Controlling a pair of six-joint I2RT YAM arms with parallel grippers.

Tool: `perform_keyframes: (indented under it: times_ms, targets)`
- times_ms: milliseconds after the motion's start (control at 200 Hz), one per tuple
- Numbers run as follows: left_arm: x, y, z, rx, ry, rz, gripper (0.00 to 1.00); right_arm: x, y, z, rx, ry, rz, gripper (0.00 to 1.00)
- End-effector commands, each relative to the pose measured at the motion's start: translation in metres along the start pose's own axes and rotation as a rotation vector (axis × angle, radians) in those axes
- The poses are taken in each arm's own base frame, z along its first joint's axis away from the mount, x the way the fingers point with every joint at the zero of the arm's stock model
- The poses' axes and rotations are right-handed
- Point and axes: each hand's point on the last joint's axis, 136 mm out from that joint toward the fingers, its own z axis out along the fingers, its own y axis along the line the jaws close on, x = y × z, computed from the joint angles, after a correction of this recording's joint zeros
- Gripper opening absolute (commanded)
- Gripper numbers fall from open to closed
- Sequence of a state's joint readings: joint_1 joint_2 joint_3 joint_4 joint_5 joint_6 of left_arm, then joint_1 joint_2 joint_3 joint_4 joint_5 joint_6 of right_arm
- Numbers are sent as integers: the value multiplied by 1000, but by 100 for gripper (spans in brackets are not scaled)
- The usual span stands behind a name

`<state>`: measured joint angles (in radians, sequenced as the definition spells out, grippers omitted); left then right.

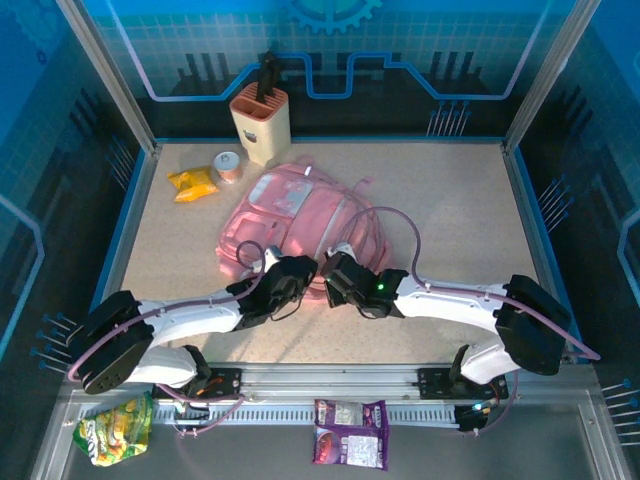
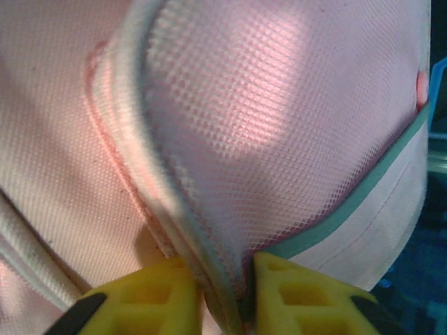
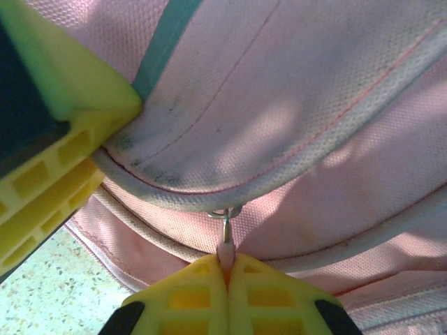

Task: Pack the student bag

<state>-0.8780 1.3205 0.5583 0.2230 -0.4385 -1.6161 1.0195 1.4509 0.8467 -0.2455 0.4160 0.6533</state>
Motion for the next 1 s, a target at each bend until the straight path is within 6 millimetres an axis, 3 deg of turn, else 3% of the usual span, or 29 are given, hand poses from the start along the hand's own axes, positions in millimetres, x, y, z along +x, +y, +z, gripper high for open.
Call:
perform_keyframes:
  times_ms: [0, 65, 270, 525, 625, 740, 830, 931, 976, 996]
  targets:
    - [-16, 6, -3, -59, -87, 21, 8, -16, -21, -7, 60, -54, 14, 0]
    - [-22, 15, -8, -87, -105, 36, 0, -20, -31, -12, 77, -62, 12, 0]
    - [-35, 25, -31, -125, -101, 142, 0, -37, -63, -27, 123, -118, -6, 0]
    - [-62, 40, -63, -157, -58, 239, 0, -50, -63, -22, 64, -119, -75, 0]
    - [-75, 48, -80, -168, -59, 273, 0, -60, -55, -23, -1, -155, -78, 0]
    - [-90, 57, -88, -195, -24, 301, 0, -61, -49, -8, -20, -131, -117, 0]
    - [-103, 54, -92, -210, -7, 301, 0, -58, -19, -7, -174, -112, -183, 0]
    - [-104, 43, -93, -175, -1, 308, 0, -54, 8, -18, -285, -87, -200, 0]
    - [-104, 41, -92, -164, 0, 300, 0, -45, 20, -22, -332, -58, -219, 16]
    - [-103, 41, -91, -159, 2, 298, 0, -55, 30, -30, -359, -82, -234, 23]
